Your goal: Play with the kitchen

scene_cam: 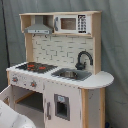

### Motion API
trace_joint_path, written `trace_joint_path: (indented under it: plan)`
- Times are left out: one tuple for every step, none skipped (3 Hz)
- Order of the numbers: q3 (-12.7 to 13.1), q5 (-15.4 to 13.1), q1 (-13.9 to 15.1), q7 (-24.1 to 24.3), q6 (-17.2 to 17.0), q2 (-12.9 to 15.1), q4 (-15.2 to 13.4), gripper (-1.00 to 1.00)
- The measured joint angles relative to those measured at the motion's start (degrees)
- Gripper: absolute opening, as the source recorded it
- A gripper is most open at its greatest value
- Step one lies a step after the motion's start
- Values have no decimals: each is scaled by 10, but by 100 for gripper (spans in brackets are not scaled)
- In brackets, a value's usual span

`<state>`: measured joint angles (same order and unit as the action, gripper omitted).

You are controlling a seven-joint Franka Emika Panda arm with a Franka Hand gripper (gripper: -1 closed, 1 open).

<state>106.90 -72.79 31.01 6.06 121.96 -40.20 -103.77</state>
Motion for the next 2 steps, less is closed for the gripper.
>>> trace_joint_path:
  plan:
    - [2, 0, 0, 64, 4, -13, 0, 100]
    - [6, 0, 1, 131, 9, -28, -2, 100]
